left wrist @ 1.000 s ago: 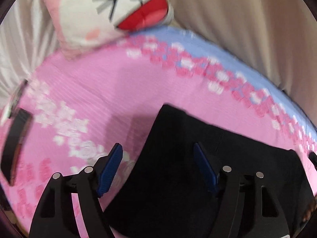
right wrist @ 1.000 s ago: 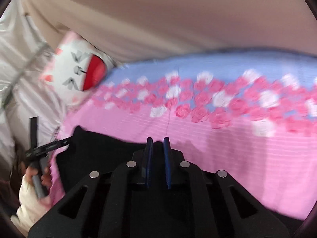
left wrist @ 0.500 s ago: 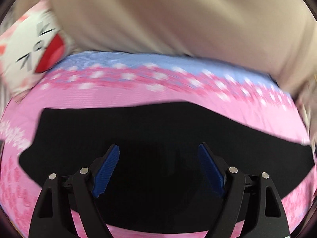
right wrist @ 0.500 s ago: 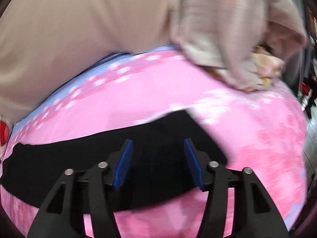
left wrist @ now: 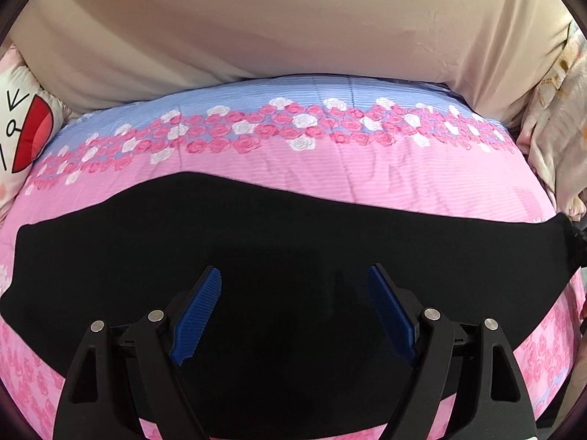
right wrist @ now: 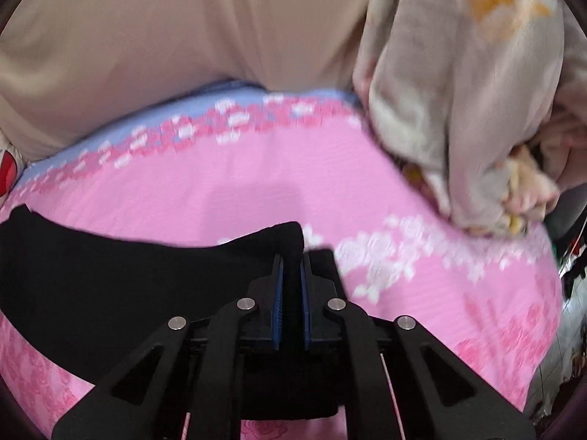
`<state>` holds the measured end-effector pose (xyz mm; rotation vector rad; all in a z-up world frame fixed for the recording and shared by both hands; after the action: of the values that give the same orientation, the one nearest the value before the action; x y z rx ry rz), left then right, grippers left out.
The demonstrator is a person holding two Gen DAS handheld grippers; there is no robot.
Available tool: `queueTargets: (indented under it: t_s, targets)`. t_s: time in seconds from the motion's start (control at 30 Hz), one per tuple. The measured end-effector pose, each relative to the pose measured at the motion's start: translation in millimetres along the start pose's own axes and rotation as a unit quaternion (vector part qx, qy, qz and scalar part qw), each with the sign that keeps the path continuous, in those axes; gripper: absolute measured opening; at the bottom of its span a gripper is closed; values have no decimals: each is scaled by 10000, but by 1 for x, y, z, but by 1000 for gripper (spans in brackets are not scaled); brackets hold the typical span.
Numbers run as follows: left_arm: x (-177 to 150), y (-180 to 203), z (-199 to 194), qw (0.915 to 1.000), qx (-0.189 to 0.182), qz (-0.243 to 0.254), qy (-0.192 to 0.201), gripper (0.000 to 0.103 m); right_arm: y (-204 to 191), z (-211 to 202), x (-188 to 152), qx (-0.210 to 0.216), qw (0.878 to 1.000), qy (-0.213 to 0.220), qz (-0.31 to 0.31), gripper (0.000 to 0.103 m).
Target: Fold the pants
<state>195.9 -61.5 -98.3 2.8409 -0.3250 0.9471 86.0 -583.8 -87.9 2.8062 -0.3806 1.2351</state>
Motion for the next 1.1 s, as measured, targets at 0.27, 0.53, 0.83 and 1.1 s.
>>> queueTargets:
  t_s: [0.27,0.53,0.83,1.1]
  targets:
    - [-9,13,20,9997,39,95,-239,79,30,16,-13,83,9985,-272,459,34]
    - [-17,-12,22,9993,142,-138,-304,79,46,-7,-54,847,9798,-530,1731,70]
    - [-25,-32,13,9992,94,-311,-242,79,7,2,-47,1086,9763,-622,1767,22]
    - [-32,-101,-8,9963,223,-828,47,81,-148,-37,26,2174,9710,-93,994,21]
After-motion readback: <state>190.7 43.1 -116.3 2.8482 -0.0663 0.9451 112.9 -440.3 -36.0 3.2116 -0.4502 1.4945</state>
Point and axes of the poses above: each gripper's, at about its wrist camera, not at the fingertips, and z roughly the way its jaws point, y to its right, x to its top, the point moved 9 cm from there along z, roughly the way its jaws point
